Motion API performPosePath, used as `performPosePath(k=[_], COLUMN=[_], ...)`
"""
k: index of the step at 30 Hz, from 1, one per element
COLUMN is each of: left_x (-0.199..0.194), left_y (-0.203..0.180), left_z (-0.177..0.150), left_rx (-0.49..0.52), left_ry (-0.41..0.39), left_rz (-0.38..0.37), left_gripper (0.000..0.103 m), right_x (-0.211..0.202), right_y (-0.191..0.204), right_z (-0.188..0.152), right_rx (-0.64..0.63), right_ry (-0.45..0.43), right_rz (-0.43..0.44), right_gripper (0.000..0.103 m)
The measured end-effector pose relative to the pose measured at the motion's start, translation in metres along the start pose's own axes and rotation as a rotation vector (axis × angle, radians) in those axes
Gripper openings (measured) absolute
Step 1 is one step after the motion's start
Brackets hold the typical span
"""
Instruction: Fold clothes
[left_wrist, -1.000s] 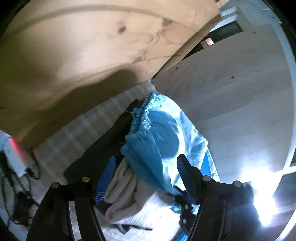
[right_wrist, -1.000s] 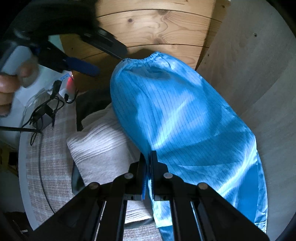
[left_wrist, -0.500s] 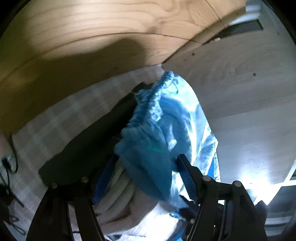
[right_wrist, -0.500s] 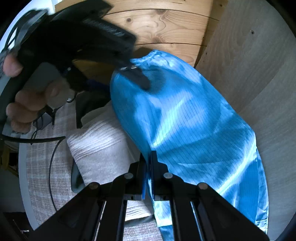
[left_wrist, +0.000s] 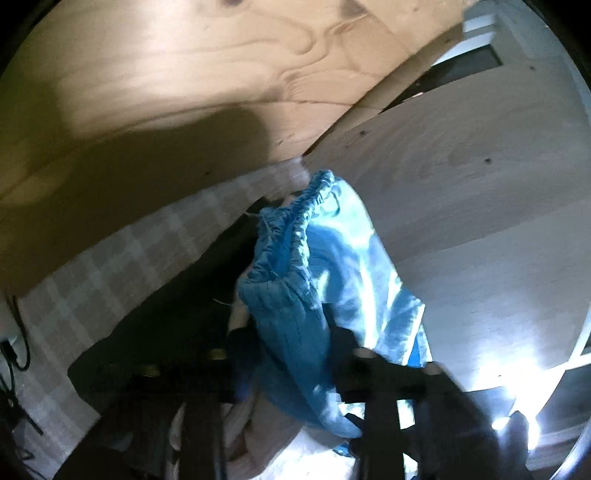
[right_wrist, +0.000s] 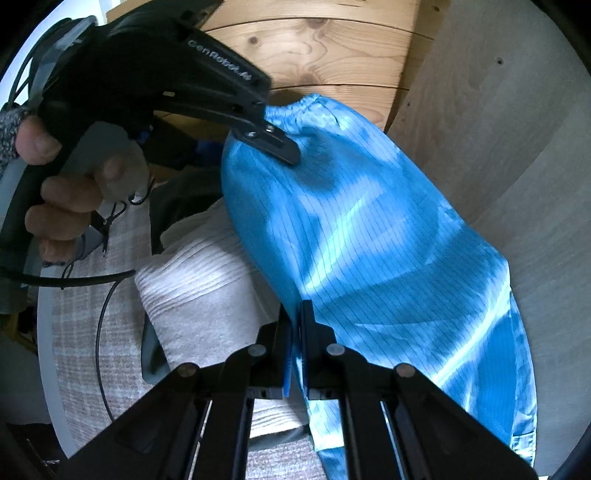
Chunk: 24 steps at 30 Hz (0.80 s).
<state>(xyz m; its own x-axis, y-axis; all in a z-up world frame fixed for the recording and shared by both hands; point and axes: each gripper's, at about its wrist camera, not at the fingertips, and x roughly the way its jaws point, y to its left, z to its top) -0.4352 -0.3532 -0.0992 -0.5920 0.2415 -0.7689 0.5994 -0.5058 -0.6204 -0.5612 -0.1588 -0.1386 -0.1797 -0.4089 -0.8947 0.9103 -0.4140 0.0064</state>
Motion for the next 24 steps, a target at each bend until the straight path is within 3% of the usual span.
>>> performPosePath(k=[8, 12, 14, 16, 18, 24], left_x=[-0.019, -0.046, -0.061, -0.077, -0.096, -0.138], left_y=[-0.032, -0.054, -0.066, -0.078, -0.091, -0.125], left_z=[-0.006, -0.005, -0.001, 0.003, 0.006, 0.006], left_rx=[0.162, 0.227, 0.250, 0.279, 0.309, 0.416], left_ry=[-0.097, -0.165, -0.190, -0.218, -0.253, -0.334], left_rz=[0.024, -0.005, -0.020, -0.027, -0.036, 0.000], left_gripper=[0.006, 0.005, 0.005, 0.005, 0.005, 0.005], right_x=[-0.009, -0.039, -0.065, -0.095, -0.123, -0.163], right_y=[-0.004, -0.015, -0.027, -0.042, -0.061, -0.126], right_z=[-0.002, -0.015, -0.026, -0.046, -0.077, -0.202], right_rx=[0.038, 0.139, 0.202, 0.258, 0.335, 0.630], right_ry=[-0.032, -0.107, -0.166, -0.224, -0.251, -0.205], right_rz=[0.016, 0.064, 0.092, 0.080, 0.007, -0.141], right_gripper=[0.005, 0.026, 0.029, 0.031, 0.031, 0.031])
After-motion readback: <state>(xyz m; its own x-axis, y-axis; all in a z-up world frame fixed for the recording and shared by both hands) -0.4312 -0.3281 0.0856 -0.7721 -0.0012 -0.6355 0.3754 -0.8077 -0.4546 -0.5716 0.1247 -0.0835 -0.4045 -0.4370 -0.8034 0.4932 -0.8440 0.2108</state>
